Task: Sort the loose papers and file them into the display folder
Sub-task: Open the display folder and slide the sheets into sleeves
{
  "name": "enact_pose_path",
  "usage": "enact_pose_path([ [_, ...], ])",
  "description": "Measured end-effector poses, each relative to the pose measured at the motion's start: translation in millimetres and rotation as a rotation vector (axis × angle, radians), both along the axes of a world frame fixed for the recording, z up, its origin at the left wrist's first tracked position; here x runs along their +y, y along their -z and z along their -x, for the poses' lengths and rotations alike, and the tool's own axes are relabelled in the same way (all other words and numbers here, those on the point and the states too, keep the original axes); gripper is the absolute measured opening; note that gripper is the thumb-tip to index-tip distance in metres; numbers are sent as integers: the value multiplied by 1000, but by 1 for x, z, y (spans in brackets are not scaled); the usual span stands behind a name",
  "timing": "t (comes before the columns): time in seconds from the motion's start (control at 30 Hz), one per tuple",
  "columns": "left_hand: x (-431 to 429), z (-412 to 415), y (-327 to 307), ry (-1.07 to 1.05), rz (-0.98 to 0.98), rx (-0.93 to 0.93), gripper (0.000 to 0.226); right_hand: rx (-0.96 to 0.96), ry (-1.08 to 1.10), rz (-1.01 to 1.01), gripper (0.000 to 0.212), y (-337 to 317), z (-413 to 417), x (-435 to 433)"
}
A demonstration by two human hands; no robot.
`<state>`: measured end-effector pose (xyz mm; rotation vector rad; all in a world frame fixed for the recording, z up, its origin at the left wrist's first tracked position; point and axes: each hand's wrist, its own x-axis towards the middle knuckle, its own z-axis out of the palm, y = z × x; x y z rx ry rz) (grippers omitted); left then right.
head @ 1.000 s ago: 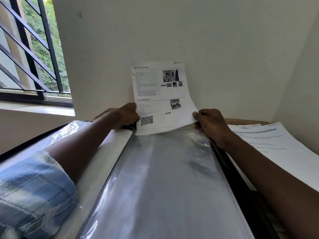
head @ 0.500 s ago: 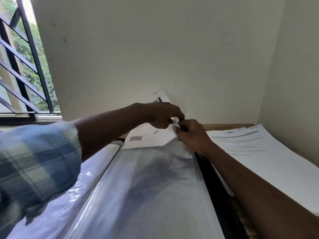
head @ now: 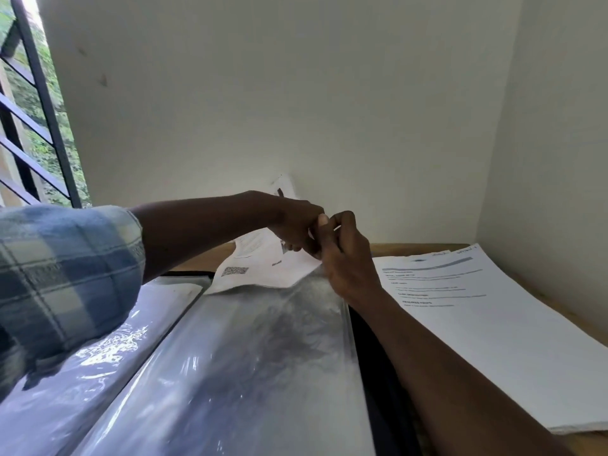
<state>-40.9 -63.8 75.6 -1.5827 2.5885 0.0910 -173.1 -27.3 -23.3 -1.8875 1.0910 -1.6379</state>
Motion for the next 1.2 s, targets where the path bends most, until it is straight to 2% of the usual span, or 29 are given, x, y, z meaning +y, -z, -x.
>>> enact_pose_path([
  [0.2,-2,3,-2,1,-162,33,12,-21,1,39,39,-1,2,0],
  [0.27,-2,-2,-1,-3,-220,60,15,-22,10,29,39,-1,2,0],
  [0.4,1,-7,10,21,-193,168,15,4,18,17,44,0,4,-1],
  [0.5,5,-10,17,82,-145,253,29,-23,58,-30,43,1,2,-6],
  [0.57,7,-15,21,105,-132,369,35,-8,148,-97,44,-2,-1,-8],
  [0.63,11,-18,26,110,-143,529,40,-14,214,-248,48,-3,-2,-15],
  [0.73,11,-26,34,83,-219,786,58,-75,92,-581,73,-6,-1,-14],
  [0.77,12,-29,36,77,-241,889,61,-75,25,-638,74,-3,0,-15],
  [0.8,8,-34,38,58,-221,986,60,-42,-13,-640,65,2,0,-17],
  [0.83,7,-39,41,21,-144,1067,54,14,-24,-614,46,4,1,-17],
  [0.9,-14,-62,55,-184,157,1169,44,39,20,-568,9,9,5,-19],
  [0.97,-33,-95,73,-521,410,1240,55,-67,-9,-599,9,11,6,-20],
  [1.0,-43,-113,81,-667,428,1241,67,-137,-43,-623,10,9,4,-18],
  [1.03,-51,-129,88,-764,378,1180,74,-201,-73,-646,26,9,3,-19],
  [1.1,-56,-147,93,-830,255,986,76,-285,-128,-697,70,7,2,-24],
  [1.13,-59,-150,94,-823,241,925,72,-303,-148,-713,74,6,1,-24],
  [1.2,-60,-148,91,-807,247,819,63,-319,-179,-739,61,7,2,-28],
])
